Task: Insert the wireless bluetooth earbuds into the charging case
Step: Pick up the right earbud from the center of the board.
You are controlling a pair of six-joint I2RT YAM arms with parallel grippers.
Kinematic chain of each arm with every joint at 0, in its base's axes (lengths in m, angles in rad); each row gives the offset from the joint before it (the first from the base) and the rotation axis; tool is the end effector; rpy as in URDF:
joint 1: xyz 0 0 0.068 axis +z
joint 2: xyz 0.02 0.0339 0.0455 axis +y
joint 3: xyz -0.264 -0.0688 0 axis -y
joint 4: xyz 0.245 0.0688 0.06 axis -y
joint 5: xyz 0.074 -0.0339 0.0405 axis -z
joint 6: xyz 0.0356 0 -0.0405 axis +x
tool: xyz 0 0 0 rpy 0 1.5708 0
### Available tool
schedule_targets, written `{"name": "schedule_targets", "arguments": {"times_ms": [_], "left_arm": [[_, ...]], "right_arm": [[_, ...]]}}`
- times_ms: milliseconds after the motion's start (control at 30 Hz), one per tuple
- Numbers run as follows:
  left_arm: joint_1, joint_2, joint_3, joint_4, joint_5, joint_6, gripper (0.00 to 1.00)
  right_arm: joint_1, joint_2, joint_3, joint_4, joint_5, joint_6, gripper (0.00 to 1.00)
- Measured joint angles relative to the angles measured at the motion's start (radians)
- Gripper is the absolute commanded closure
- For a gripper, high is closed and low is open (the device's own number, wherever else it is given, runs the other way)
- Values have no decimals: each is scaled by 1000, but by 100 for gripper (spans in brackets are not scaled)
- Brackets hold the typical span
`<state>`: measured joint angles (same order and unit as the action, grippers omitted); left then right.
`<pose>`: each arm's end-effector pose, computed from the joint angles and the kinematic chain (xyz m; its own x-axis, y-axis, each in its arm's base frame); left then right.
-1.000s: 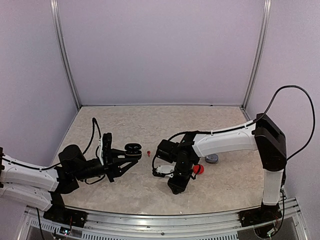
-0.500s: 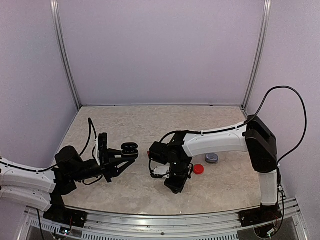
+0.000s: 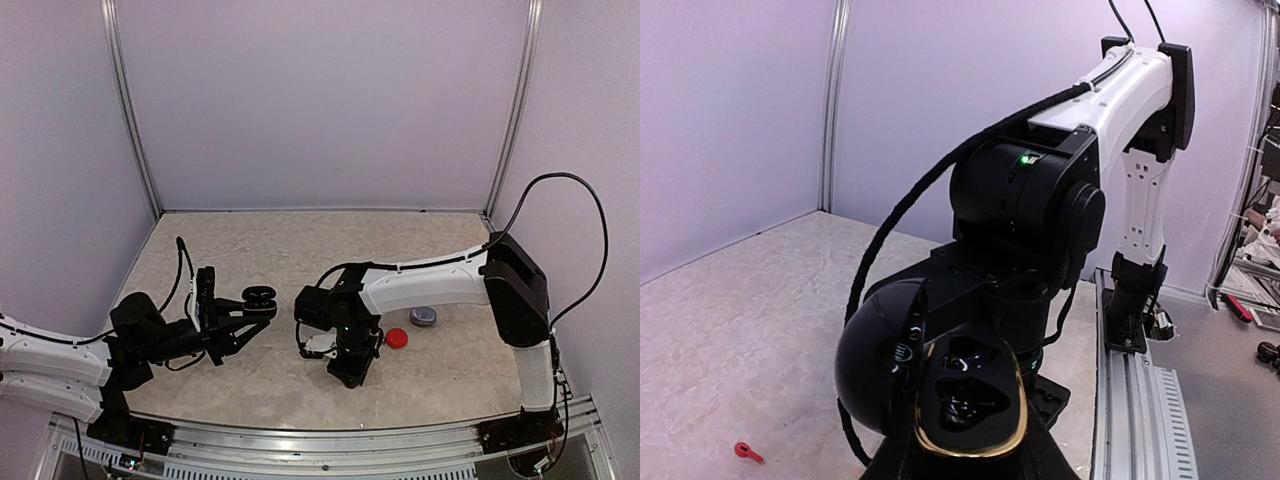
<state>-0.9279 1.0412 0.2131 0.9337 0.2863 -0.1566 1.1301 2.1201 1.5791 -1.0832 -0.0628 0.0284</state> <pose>0.1143 -0.1694 0.2128 -0.0836 -0.1380 -0.9869 0.9345 0.3329 -0.1257 0.1656 0.3563 0.1545 -0.4514 -0.8906 0.0551 -0.8888 0.4542 0.0611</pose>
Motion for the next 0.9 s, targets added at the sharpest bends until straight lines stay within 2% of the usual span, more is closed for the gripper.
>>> {"name": "schedule_targets", "arguments": {"times_ms": [333, 600, 900], "left_arm": [[0, 0, -5, 1, 0, 0, 94], [1, 14, -15, 23, -5, -3, 94], [33, 63, -21, 111, -5, -29, 94]], "right_arm": [[2, 6, 3, 0, 1, -10, 81], [0, -5, -1, 33, 13, -10, 82], [-35, -229, -134, 223, 69, -16, 83]]}}
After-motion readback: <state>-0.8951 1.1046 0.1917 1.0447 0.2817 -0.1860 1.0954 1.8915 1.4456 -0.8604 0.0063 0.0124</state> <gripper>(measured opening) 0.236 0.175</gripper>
